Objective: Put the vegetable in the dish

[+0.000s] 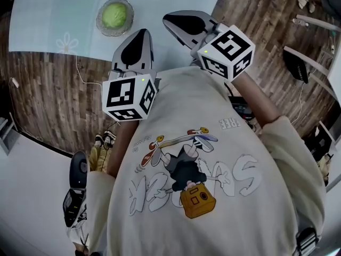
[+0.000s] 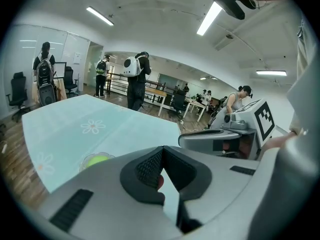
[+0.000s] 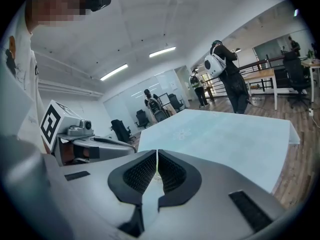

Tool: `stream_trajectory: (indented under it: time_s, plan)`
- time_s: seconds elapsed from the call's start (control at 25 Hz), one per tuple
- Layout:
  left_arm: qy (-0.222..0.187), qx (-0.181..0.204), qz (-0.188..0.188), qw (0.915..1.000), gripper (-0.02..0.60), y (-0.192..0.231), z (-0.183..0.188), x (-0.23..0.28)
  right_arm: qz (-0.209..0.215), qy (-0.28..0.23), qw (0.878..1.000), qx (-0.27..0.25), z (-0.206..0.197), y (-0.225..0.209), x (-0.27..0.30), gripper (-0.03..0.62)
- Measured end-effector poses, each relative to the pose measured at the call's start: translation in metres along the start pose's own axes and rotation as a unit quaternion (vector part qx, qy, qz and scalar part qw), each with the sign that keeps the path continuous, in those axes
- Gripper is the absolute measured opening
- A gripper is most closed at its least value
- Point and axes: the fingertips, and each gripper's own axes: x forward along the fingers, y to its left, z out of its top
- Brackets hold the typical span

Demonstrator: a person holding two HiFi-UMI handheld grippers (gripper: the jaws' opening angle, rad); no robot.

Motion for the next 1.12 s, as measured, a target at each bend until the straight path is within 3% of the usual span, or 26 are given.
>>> stream_trajectory:
  time_s: [0.44, 0.64, 0.92, 1.12]
  plan:
    - [-0.021, 0.017, 0.009, 0.9996, 0.008, -0.042, 0.016, 0.004, 0.059, -0.011, 0.998, -0.01, 0.002, 0.008, -0.041, 0.032]
    - [-0.021, 0.034, 0.006, 0.9992, 0.008, -0.049, 0.013, 0.007, 0.095, -0.006, 0.995, 0.022, -0.008, 0.003, -0.05, 0.032]
    - [-0.053, 0.057, 0.024, 0.9967, 0.008, -0.073, 0.023, -0.003, 0.103, -0.008, 0.994, -0.019, -0.004, 0.02, -0.084, 0.032]
    - [-0.08, 0.084, 0.036, 0.9926, 0.008, -0.061, 0.045, -0.016, 0.114, -0.027, 0.99, -0.08, 0.026, 0.033, -0.07, 0.032]
